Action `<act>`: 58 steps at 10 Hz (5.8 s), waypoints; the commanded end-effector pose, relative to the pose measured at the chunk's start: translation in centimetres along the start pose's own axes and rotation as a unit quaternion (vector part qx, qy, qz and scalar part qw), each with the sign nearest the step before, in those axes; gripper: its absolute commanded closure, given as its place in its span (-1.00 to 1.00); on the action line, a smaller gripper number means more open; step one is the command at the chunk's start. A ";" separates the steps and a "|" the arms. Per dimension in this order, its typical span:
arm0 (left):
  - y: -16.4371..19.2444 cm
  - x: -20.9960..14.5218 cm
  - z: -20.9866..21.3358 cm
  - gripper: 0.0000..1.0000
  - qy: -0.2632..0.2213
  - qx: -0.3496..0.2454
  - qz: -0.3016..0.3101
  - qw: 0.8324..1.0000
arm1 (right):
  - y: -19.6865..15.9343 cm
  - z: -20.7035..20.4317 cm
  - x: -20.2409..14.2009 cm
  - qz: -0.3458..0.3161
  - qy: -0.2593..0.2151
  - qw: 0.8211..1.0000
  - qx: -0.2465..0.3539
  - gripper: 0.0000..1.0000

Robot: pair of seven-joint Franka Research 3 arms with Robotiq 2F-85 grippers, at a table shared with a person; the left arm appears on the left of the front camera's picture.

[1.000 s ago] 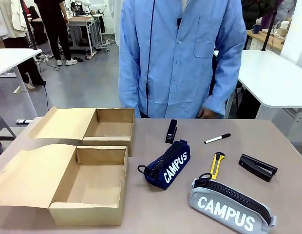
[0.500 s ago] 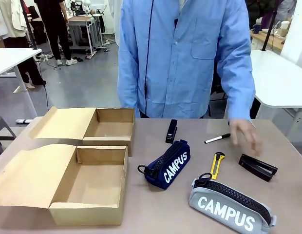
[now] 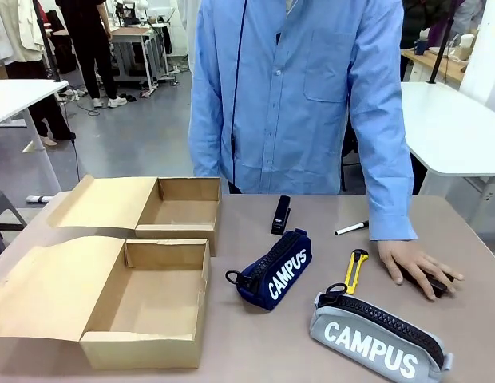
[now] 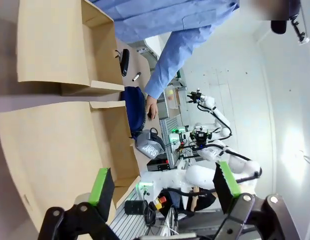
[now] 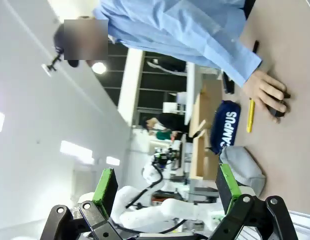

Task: Place items inside the box.
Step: Pick up a Pencil pouch or Stapler and place it inside the Mailer Box closest to the robot.

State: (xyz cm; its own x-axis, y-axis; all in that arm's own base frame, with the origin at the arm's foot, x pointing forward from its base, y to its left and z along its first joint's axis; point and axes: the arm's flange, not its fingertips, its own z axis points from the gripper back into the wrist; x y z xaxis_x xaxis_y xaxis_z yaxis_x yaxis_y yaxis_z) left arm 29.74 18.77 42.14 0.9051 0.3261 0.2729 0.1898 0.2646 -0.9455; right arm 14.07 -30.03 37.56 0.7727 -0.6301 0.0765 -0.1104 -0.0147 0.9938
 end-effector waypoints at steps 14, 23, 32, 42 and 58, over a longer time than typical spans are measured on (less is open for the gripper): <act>0.0 -0.1 0.0 -1.00 -0.001 -0.009 -0.010 1.000 | 8.1 -29.0 -1.0 0.147 0.200 0.925 -0.289 -1.00; 0.0 -0.1 0.0 -1.00 -0.001 -0.009 -0.010 1.000 | 8.5 -40.7 -6.4 0.213 0.259 0.853 -0.400 -1.00; 0.0 -0.1 0.0 -1.00 -0.001 -0.009 -0.010 1.000 | 5.1 -66.4 -12.6 0.219 0.190 0.717 -0.634 -1.00; 0.0 -0.1 0.0 -1.00 -0.001 -0.009 -0.010 1.000 | -3.5 -75.4 -9.0 0.064 0.014 0.678 -0.732 -1.00; 0.0 -0.1 0.0 -1.00 -0.001 -0.009 -0.010 1.000 | -3.4 -41.0 0.8 0.042 0.302 0.857 -0.415 -1.00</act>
State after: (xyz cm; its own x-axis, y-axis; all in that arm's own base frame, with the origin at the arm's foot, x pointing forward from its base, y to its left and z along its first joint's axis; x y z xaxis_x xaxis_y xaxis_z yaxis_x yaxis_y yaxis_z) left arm 29.78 18.79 41.98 0.9064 0.3236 0.2717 0.1889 0.2650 -0.9456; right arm 42.00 2.83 37.08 0.9957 -0.0550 -0.0742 0.0912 0.7117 0.6965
